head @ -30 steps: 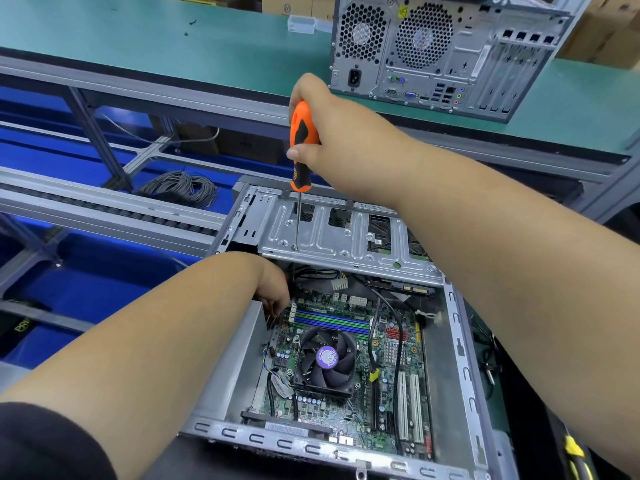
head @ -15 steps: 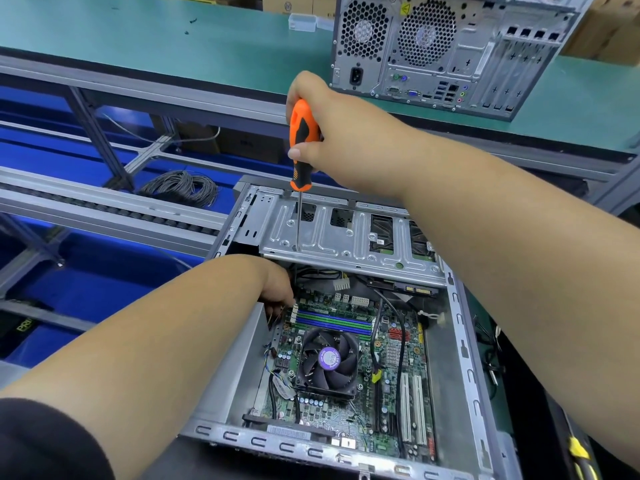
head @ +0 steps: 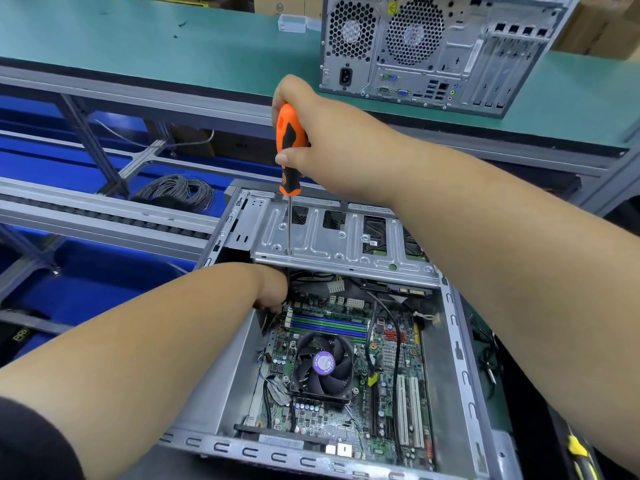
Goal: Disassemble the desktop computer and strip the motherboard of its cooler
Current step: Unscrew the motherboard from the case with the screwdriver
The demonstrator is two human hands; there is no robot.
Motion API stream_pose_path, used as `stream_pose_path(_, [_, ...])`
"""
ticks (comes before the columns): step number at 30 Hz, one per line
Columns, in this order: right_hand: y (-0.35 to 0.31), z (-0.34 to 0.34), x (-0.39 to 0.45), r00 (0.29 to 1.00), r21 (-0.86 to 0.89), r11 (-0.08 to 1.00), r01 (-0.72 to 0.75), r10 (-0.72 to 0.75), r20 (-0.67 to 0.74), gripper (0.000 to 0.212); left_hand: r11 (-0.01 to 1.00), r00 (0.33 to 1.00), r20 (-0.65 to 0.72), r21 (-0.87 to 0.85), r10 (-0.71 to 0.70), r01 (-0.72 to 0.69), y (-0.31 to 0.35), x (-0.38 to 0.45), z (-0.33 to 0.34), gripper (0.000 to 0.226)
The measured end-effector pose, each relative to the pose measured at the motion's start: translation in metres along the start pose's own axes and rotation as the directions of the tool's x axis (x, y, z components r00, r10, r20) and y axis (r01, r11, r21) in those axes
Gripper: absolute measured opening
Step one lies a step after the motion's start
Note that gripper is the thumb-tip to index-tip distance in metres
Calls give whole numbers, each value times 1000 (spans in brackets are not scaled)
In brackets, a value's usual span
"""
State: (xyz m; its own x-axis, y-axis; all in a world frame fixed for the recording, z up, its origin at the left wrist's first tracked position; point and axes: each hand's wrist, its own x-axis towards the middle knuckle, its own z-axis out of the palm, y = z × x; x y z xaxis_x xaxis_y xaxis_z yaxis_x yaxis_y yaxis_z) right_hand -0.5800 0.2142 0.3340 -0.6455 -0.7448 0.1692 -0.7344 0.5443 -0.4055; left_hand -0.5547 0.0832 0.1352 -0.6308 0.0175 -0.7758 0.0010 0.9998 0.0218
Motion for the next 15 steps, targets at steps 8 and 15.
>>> stream_pose_path(8, [-5,0,3,1000,-33,999,8,-7,20,32,989,999,17,-141,-44,46,-3,-1,1,30])
stream_pose_path(15, [-10,-1,6,999,-55,998,20,-18,30,33,976,998,26,-208,-56,61,-2,1,1,28])
